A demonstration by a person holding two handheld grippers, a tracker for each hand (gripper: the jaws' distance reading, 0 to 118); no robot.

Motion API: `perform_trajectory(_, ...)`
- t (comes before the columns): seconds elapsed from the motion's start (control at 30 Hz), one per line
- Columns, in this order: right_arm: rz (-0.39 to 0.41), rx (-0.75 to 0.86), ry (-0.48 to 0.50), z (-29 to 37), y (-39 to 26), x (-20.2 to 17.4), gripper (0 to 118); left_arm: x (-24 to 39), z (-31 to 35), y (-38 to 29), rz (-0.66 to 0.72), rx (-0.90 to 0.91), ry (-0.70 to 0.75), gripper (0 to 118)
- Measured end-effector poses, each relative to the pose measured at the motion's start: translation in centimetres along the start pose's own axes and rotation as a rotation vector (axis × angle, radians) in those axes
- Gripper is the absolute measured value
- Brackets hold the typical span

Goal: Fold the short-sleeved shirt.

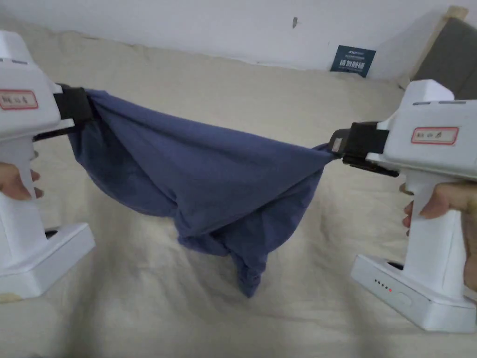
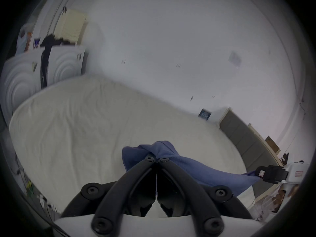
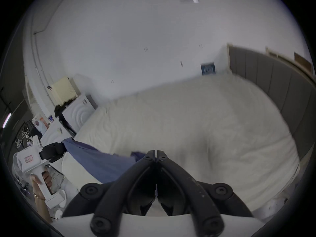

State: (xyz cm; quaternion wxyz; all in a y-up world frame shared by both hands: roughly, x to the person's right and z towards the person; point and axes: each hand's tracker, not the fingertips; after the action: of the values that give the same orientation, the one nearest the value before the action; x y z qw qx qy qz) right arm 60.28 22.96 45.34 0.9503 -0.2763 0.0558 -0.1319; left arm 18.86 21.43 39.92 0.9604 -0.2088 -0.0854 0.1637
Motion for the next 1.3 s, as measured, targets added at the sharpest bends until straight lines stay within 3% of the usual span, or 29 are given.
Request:
perform_trajectory(0.2,0.146,0.22,-0.041,5.9,8.3,-4.8,2,4.8,4.0,9.7,-0.156,0.234,-0.036,0)
perform_trajectory(0.3,0.168,0.295,-0.064,7.4,12.2,-6.4,2,6.6,5.1,14.0,-0.182,0.316,-0.055,0)
perform_trajectory(0.57,0.203,0.382,-0.215,5.7,18.4,-8.0,2,8.9,1.9,20.6,-0.265,0.298,0.004,0)
perform_trajectory(0.7,0.183,0.382,-0.236,3.2,20.2,-7.8,2,10.2,-1.4,22.1,-0.339,0.285,0.045,0)
perform_trajectory(0.93,0.196,0.438,-0.327,-2.6,22.5,-6.1,2,12.0,-7.6,23.5,-0.336,0.299,0.05,0)
perform_trajectory(1.07,0.147,0.444,-0.312,-4.7,22.9,-4.8,2,11.8,-10.3,22.7,-0.301,0.311,0.026,0)
perform_trajectory(1.2,0.162,0.421,-0.312,-5.9,21.1,-3.7,2,10.9,-12.2,20.7,-0.335,0.276,0.032,0)
perform_trajectory(1.3,0.14,0.357,-0.248,-5.8,18.0,-2.8,2,9.0,-12.7,17.0,-0.331,0.214,0.023,0)
